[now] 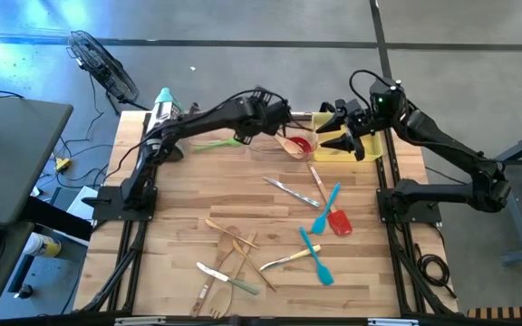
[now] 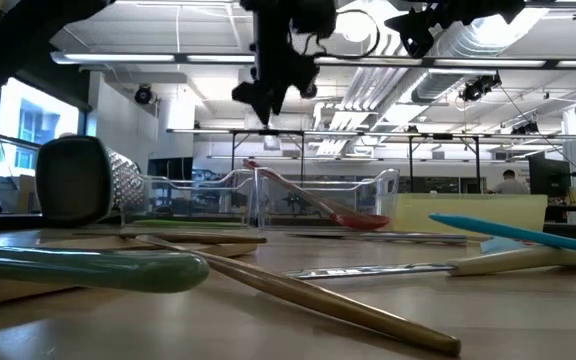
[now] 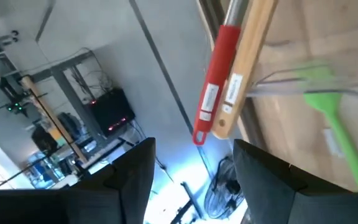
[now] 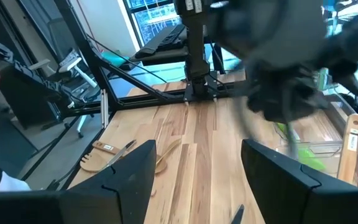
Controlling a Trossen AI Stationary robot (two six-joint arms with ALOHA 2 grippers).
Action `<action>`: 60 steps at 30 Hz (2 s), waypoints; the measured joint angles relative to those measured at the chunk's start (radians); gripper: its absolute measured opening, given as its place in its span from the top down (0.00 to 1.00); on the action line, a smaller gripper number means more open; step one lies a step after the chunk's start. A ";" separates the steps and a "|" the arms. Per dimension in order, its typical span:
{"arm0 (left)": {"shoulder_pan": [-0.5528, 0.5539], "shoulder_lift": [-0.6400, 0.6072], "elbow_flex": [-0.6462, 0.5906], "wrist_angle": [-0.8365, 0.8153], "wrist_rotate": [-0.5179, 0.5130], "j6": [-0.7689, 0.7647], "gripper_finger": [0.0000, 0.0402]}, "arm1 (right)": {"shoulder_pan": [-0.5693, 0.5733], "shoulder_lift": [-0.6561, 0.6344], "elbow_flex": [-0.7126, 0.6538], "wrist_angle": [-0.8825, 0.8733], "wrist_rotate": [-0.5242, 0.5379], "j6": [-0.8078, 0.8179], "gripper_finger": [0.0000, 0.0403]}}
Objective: Pick & Place Kitchen Items
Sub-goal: Put the top blue spatula into the left transparent bin
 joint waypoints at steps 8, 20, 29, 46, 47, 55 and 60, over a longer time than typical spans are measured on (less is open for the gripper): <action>-0.126 -0.129 -0.002 -0.274 0.043 -0.394 0.48 | -0.001 0.000 0.000 -0.025 0.001 0.000 0.43; -0.267 -0.280 -0.006 -0.300 0.694 -1.033 0.48 | 0.003 0.000 0.000 -0.167 0.008 0.000 0.43; -0.413 -0.282 -0.007 -0.300 0.814 -1.106 0.48 | 0.121 -0.003 0.000 -0.452 0.096 -0.161 0.43; -0.518 -0.285 -0.007 -0.299 0.862 -1.112 0.48 | 0.382 0.000 -0.132 -0.709 0.873 -0.624 0.43; -0.523 -0.285 -0.007 -0.299 0.874 -1.112 0.48 | 0.386 0.000 -0.152 -0.683 0.874 -0.635 0.43; -0.528 -0.286 -0.007 -0.299 0.897 -1.051 0.48 | 0.437 0.000 -0.322 -0.549 0.872 -0.667 0.43; -0.528 -0.286 -0.007 -0.299 0.905 -1.047 0.48 | 0.488 0.005 -0.427 -0.429 0.872 -0.689 0.43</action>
